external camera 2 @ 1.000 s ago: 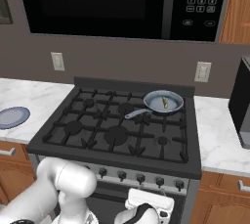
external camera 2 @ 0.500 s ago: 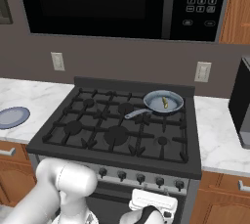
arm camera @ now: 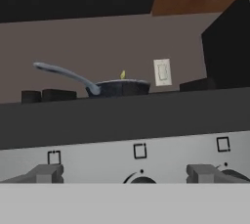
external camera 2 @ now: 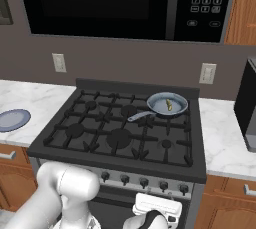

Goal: Pick up the butter stick and place it in the pan. Then turn on the burner for the pan.

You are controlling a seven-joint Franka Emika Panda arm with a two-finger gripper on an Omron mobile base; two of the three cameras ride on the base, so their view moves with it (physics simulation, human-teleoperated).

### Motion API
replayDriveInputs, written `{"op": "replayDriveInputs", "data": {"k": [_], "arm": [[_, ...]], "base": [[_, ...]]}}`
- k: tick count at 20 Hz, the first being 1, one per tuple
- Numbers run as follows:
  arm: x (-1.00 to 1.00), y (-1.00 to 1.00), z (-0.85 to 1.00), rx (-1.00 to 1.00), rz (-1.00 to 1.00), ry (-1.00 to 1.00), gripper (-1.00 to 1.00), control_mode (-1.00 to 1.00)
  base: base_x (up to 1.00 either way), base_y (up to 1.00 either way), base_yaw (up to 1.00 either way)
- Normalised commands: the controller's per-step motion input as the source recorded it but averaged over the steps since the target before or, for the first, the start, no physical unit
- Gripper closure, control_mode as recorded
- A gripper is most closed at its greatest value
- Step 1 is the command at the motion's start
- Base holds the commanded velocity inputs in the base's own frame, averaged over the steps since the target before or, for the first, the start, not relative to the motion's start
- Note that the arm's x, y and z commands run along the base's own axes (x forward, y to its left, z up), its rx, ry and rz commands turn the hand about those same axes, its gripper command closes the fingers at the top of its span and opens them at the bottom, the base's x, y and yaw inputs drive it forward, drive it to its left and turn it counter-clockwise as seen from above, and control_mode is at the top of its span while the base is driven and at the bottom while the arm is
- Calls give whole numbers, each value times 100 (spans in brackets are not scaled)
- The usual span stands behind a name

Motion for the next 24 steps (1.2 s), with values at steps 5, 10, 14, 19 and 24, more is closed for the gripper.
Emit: {"op": "replayDriveInputs", "data": {"k": [5,10,14,19,24], "arm": [[0,0,0,0,0,0,-100,-100],[0,0,0,0,0,1,-100,-100],[1,0,0,0,0,3,-100,-100],[1,0,0,0,0,2,-100,-100],[0,0,0,0,0,0,-100,-100]], "base": [[0,0,0],[0,0,0],[0,0,0],[0,0,0],[0,0,0]]}}
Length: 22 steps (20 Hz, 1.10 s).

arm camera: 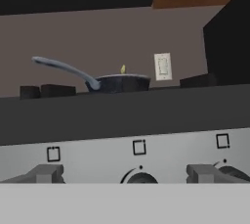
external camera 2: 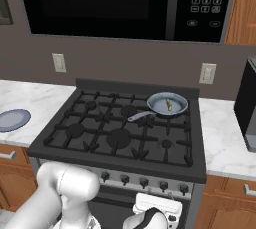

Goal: Pick up the butter stick and place it in the pan. Then turn on the burner for the pan.

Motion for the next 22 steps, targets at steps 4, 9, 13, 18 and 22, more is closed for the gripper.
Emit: {"op": "replayDriveInputs", "data": {"k": [4,9,13,18,22], "arm": [[1,0,0,0,0,1,-100,-100],[7,0,0,0,0,2,-100,-100],[11,0,0,0,0,2,-100,-100],[10,0,0,0,0,3,-100,-100],[7,0,0,0,0,3,-100,-100]], "base": [[0,0,0],[0,0,0],[0,0,0],[0,0,0],[0,0,0]]}}
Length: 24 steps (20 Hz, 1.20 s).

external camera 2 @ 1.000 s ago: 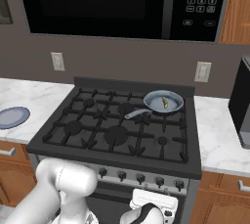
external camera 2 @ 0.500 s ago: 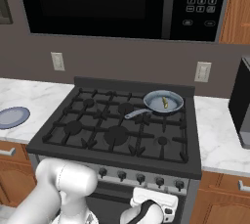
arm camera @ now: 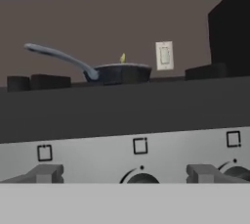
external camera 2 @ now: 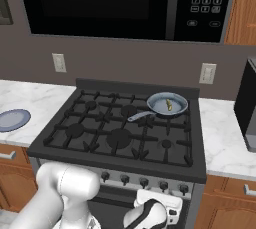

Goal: Pick up the butter stick and place it in the pan. Then turn on the burner for the pan.

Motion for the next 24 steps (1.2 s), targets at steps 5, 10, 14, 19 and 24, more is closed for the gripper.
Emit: {"op": "replayDriveInputs", "data": {"k": [5,10,14,19,24], "arm": [[5,0,0,0,0,3,-100,-100],[2,0,0,0,0,4,-100,-100],[2,0,-2,0,0,3,-100,-100],[4,0,-5,0,0,1,-100,-100],[2,0,-11,0,0,0,-100,-100]], "base": [[0,0,0],[0,0,0],[0,0,0],[0,0,0],[0,0,0]]}}
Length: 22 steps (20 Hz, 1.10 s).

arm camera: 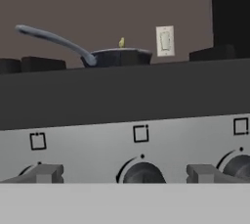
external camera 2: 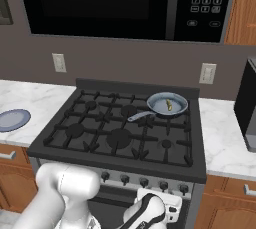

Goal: Pick up the butter stick and place it in the pan. Then turn on the burner for the pan.

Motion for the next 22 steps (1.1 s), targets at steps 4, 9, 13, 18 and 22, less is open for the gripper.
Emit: {"op": "replayDriveInputs", "data": {"k": [4,9,13,18,22], "arm": [[7,0,-8,0,0,0,-100,-100],[11,0,-1,0,0,0,-100,-100],[14,0,0,0,0,0,-100,-100],[11,-1,-3,0,0,0,-100,-100],[2,-10,-8,0,0,0,-100,-100]], "base": [[0,0,0],[0,0,0],[0,0,0],[0,0,0],[0,0,0]]}}
